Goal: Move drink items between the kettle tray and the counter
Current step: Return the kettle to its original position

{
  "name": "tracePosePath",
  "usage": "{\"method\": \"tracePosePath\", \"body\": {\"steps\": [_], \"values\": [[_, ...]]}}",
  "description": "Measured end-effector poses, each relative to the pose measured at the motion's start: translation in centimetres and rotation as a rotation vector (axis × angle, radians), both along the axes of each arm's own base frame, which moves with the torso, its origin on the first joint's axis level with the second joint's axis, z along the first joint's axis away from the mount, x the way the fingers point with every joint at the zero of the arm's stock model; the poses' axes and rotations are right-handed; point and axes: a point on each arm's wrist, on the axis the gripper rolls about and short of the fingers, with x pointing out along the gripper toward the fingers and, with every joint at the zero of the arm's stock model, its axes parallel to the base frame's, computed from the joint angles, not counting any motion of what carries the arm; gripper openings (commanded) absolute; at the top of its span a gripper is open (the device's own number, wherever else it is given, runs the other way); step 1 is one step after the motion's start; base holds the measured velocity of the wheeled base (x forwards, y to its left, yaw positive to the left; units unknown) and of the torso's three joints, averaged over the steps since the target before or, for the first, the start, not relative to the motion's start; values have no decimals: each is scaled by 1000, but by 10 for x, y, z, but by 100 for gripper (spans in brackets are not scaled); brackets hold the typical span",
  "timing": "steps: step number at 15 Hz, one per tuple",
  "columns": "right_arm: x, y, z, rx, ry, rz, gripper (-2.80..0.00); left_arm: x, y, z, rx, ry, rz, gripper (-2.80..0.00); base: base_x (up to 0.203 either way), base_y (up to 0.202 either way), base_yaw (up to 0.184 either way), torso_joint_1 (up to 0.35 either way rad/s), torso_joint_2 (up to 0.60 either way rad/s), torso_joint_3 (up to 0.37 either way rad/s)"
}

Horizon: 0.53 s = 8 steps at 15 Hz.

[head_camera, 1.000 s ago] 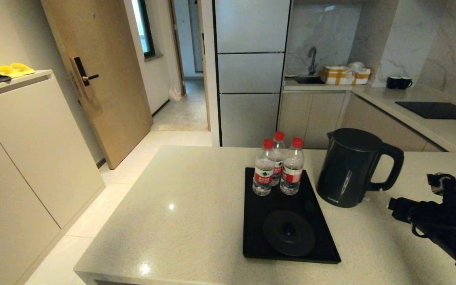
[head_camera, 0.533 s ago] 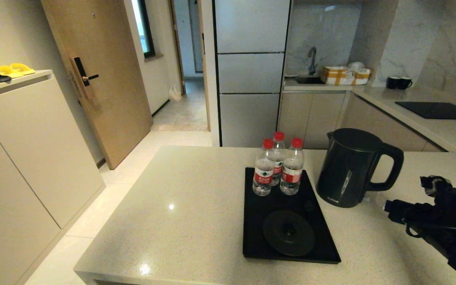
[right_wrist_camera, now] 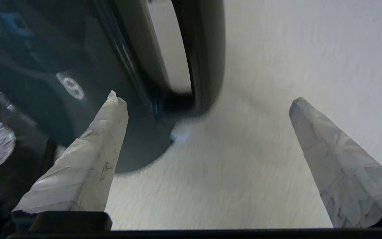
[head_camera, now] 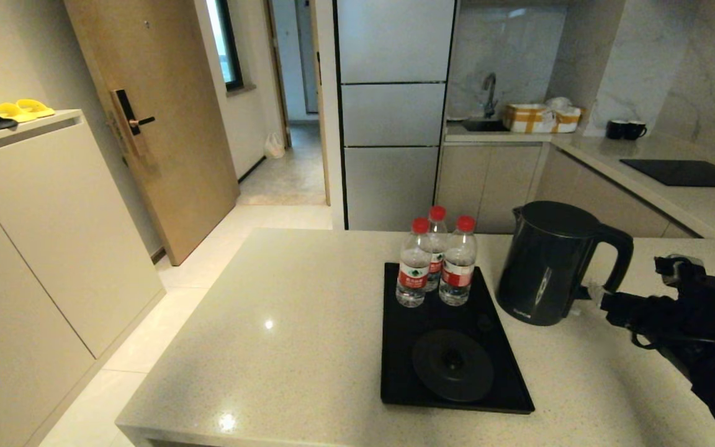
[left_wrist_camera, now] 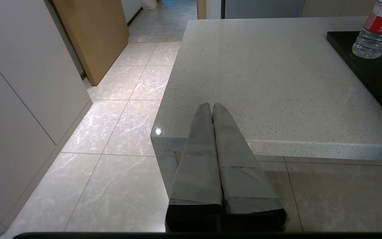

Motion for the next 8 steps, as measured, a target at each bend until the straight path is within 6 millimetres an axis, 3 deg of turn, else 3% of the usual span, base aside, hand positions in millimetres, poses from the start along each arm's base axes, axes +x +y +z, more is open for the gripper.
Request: {"method": "tracePosePath", "body": {"steps": [4, 8], "values": [[19, -5, 12, -95, -45, 12, 0, 0, 0, 0, 0, 0, 0, -280, 0, 0, 0, 0, 0, 0], [31, -13, 9, -92, -53, -4, 0, 0, 0, 0, 0, 0, 0, -280, 0, 0, 0, 0, 0, 0]]}}
